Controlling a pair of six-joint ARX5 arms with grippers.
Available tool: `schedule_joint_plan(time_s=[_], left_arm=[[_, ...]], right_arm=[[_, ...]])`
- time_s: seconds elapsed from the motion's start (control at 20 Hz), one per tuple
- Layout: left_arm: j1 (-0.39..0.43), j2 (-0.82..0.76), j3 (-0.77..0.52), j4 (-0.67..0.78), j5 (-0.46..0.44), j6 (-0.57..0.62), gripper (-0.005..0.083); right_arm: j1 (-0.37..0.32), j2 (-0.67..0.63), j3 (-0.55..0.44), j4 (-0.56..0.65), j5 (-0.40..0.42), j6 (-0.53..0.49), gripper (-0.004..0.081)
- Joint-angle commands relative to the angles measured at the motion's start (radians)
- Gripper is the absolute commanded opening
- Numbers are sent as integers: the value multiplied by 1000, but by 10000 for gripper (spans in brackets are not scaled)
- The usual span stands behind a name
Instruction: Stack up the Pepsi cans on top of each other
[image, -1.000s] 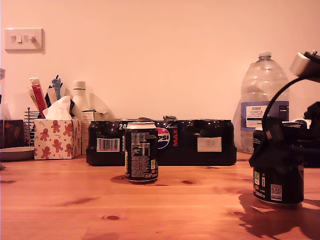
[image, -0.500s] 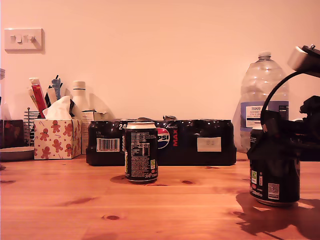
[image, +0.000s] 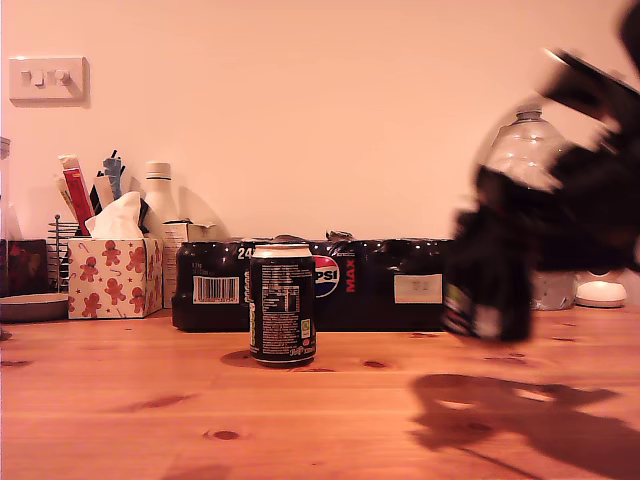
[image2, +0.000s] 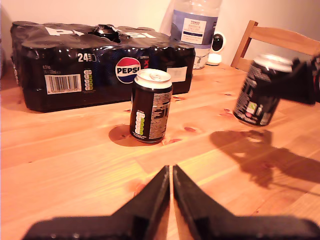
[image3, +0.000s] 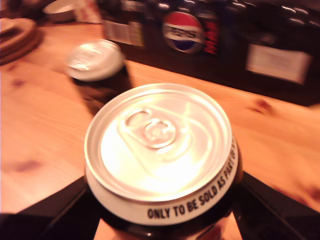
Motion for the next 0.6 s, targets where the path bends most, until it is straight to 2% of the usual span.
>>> schedule_joint_plan(time_s=[0.0, 0.35, 0.55], left_arm=[[-2, 5, -19, -13, -4, 8, 10], [-2, 5, -19, -14, -12, 27, 10], [-2, 5, -19, -14, -19, 27, 10]], right_arm=[[19, -13, 86, 8, -3, -9, 226], [71, -6, 319, -109, -3, -82, 226], [74, 55, 453, -166, -21, -93, 226]])
